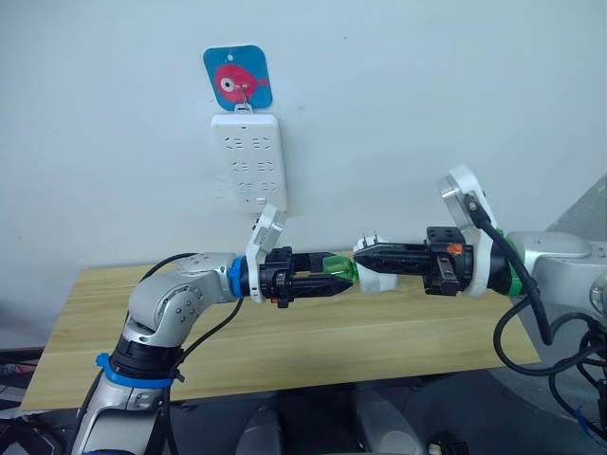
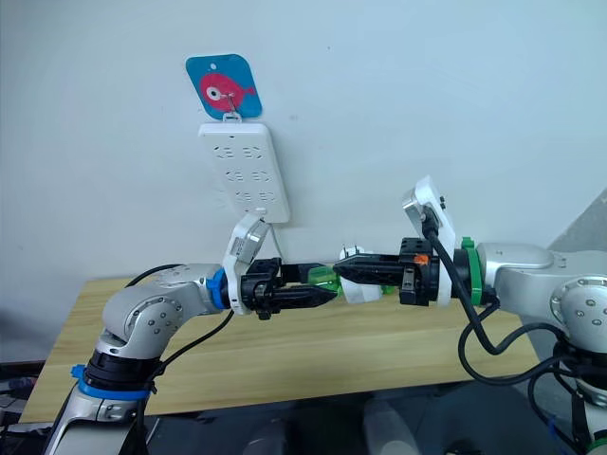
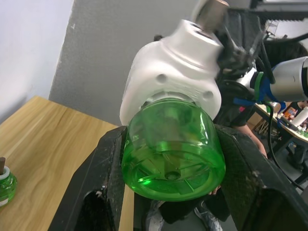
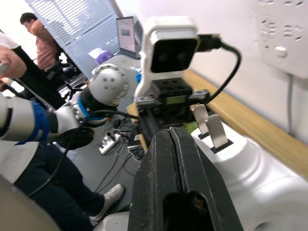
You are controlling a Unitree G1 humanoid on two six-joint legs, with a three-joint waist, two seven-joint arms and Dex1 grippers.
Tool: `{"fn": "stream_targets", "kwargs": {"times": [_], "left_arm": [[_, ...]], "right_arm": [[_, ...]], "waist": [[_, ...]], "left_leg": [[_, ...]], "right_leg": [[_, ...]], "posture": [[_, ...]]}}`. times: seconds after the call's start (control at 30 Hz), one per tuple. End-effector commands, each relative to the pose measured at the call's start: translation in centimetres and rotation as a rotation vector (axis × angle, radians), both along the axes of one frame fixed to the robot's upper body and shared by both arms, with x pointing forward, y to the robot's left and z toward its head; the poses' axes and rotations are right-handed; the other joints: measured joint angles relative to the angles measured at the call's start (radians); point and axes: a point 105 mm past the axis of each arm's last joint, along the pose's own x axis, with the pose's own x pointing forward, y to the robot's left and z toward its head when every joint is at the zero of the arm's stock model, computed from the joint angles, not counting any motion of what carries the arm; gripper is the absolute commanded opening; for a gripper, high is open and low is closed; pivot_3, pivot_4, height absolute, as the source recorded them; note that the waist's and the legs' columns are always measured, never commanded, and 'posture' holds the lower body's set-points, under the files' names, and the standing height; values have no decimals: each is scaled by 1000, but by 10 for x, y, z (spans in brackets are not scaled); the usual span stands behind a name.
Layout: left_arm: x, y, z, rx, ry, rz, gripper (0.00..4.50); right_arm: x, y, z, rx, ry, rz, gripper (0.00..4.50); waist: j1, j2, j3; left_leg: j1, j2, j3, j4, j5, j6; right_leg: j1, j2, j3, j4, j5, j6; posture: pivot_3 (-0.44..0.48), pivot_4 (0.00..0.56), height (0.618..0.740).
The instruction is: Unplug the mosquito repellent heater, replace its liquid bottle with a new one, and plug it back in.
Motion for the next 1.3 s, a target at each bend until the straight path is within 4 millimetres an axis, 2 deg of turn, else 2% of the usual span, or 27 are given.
{"fn": "stream_targets", "kwargs": {"times": [0.03, 0.33, 0.6, 0.73, 0.93, 1.1, 1.3], "left_arm": [[-9, -2, 9, -5, -60, -58, 2303], [-13, 2, 7, -3, -46, -82, 2303], [-22, 5, 15, -36, 16, -132, 2303], [-19, 7, 22, -71, 55, -125, 2303], [-14, 10, 30, -120, 101, -98, 2303], [-10, 11, 33, -145, 130, -76, 2303], [-2, 10, 33, -145, 129, -29, 2303]], "right_arm": [[5, -1, 9, -4, -42, 7, 0], [24, -10, 18, -7, -48, -8, 0], [49, -29, -18, -93, -36, -162, 0], [41, -30, -37, -138, 9, -145, 0], [13, -28, -52, -165, 108, -42, 0], [-5, -23, -48, -137, 150, 32, 0], [-12, -17, -36, -76, 158, 67, 0]], "waist": [[0, 0, 0], [0, 0, 0], [0, 0, 0], [0, 0, 0], [0, 0, 0], [0, 0, 0], [0, 0, 0]], "left_leg": [[0, 0, 0, 0, 0, 0], [0, 0, 0, 0, 0, 0], [0, 0, 0, 0, 0, 0], [0, 0, 0, 0, 0, 0], [0, 0, 0, 0, 0, 0], [0, 0, 0, 0, 0, 0], [0, 0, 0, 0, 0, 0]], "right_leg": [[0, 0, 0, 0, 0, 0], [0, 0, 0, 0, 0, -1], [0, 0, 0, 0, 0, 0], [0, 0, 0, 0, 0, 0], [0, 0, 0, 0, 0, 0], [0, 0, 0, 0, 0, 0], [0, 0, 0, 0, 0, 0]], "posture": [[-209, 85, 740], [-199, 89, 740], [-197, 88, 740], [-200, 88, 740], [-200, 88, 740], [-204, 90, 740], [-206, 91, 740]]}}
